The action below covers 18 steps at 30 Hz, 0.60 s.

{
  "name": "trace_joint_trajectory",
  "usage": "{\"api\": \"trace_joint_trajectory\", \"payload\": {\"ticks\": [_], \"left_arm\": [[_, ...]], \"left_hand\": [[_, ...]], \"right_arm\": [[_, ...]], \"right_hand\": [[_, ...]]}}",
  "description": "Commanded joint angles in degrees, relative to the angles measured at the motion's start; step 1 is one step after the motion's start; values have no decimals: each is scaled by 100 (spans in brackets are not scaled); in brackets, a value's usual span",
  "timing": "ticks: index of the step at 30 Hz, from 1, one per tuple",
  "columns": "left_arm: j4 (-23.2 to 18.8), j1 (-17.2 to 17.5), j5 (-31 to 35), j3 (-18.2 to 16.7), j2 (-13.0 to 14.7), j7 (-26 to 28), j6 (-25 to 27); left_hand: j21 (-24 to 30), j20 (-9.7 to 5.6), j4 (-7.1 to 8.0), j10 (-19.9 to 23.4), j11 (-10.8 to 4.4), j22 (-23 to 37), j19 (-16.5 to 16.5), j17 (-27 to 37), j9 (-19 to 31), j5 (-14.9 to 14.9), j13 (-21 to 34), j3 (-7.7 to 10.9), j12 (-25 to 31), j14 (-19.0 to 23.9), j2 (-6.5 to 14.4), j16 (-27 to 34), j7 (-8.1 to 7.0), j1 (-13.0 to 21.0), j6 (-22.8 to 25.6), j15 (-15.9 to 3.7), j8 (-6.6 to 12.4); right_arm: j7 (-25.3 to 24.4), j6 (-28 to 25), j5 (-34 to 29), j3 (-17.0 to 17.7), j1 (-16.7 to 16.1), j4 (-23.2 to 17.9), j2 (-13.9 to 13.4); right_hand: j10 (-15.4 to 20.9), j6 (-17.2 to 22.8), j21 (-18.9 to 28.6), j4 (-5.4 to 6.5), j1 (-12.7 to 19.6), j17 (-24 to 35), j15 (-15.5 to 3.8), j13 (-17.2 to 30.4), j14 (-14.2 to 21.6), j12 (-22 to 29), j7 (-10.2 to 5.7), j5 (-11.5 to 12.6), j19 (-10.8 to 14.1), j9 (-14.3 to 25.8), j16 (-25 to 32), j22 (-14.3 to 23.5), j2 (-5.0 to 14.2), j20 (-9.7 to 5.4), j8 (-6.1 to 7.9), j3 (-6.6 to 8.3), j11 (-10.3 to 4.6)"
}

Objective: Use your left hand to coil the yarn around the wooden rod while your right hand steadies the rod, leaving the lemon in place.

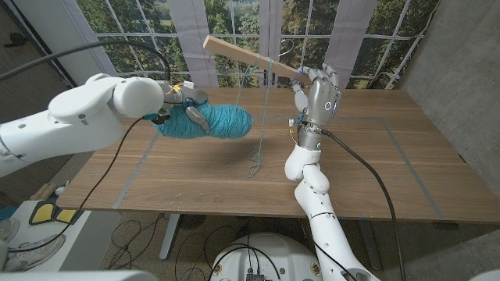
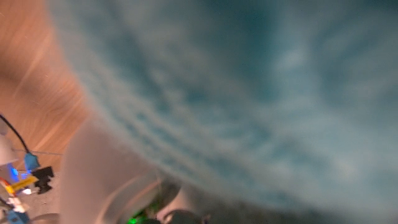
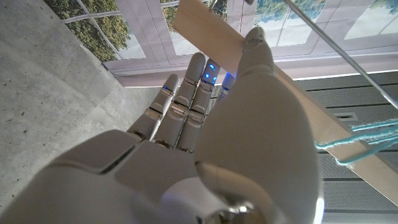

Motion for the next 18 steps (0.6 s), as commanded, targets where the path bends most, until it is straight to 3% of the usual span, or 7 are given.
{"api": "trace_joint_trajectory", "payload": {"ticks": [1,14,18], "left_arm": [[-352,-17,776,310,-374,-712,-393],[-1055,-119,1515,210,-804,-1396,-666],[-1331,127,1297,-307,-719,-1209,-596]], "left_hand": [[107,-685,1465,242,-487,355,30,1452,16,16,3567,1508,108,1496,555,1009,-528,133,577,-1120,39],[107,-686,1459,238,-482,338,24,1424,20,11,3564,1509,109,1497,565,1000,-529,136,572,-1124,36],[108,-685,1459,236,-483,335,23,1426,23,11,3561,1515,108,1495,571,1000,-524,138,573,-1129,37]], "right_arm": [[-1,-1521,399,-486,550,357,-431],[-1,-2484,1165,-805,951,834,-889],[-1,-2718,1380,-834,1022,922,-992]], "right_hand": [[585,407,48,7,701,31,-655,1269,65,9,-264,38,-25,9,-14,5,751,-645,12,-14,-547],[594,420,76,9,732,73,-659,1277,88,-7,-266,47,-42,17,-44,2,757,-639,-1,-36,-549],[602,421,82,10,739,77,-658,1269,85,-13,-263,49,-46,17,-56,2,758,-640,-4,-40,-536]]}}
